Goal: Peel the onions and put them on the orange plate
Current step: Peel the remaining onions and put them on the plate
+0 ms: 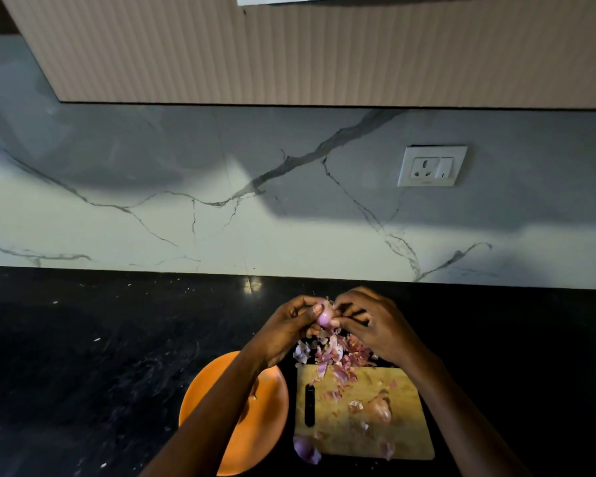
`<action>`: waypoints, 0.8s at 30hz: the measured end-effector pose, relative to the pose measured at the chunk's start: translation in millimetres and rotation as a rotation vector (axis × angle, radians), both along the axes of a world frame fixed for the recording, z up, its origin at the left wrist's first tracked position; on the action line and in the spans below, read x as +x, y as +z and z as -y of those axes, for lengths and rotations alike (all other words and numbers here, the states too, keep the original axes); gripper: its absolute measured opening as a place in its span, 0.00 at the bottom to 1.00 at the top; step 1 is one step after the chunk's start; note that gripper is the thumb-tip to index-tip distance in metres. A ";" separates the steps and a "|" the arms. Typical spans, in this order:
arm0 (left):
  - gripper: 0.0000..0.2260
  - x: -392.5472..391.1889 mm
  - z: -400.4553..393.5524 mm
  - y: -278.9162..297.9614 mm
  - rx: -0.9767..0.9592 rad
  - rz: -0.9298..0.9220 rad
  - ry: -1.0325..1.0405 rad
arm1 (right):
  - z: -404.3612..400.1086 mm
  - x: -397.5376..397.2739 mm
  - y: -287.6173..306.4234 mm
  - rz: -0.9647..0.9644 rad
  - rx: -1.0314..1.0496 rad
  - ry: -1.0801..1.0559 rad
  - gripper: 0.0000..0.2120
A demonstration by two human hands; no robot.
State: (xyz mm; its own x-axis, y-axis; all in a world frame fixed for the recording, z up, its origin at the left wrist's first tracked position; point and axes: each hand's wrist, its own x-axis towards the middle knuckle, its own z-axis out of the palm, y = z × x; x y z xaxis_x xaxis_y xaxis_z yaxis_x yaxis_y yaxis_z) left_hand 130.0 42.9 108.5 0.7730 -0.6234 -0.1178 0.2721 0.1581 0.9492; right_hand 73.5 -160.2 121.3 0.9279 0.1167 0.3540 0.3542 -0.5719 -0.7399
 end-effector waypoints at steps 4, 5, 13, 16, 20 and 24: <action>0.15 0.3 -1.4 -0.9 0.001 -0.002 -0.002 | -1.6 1.4 -2.2 -0.022 -0.009 0.002 0.13; 0.15 0.2 -1.8 -0.7 -0.010 -0.012 0.000 | -2.3 1.4 -2.2 -0.024 -0.008 0.001 0.14; 0.14 1.1 -2.3 -0.5 -0.039 -0.041 0.013 | -6.0 0.9 -1.0 -0.006 -0.021 -0.012 0.14; 0.14 2.2 -1.8 -0.6 -0.045 -0.050 0.015 | -7.4 1.0 0.2 -0.007 -0.020 -0.012 0.13; 0.15 2.9 -2.2 -1.5 -0.044 -0.040 0.012 | -6.4 1.8 -1.0 -0.002 -0.013 -0.027 0.12; 0.16 2.9 -2.2 -5.7 -0.059 -0.053 0.009 | -5.1 2.4 -3.5 0.010 -0.022 -0.039 0.10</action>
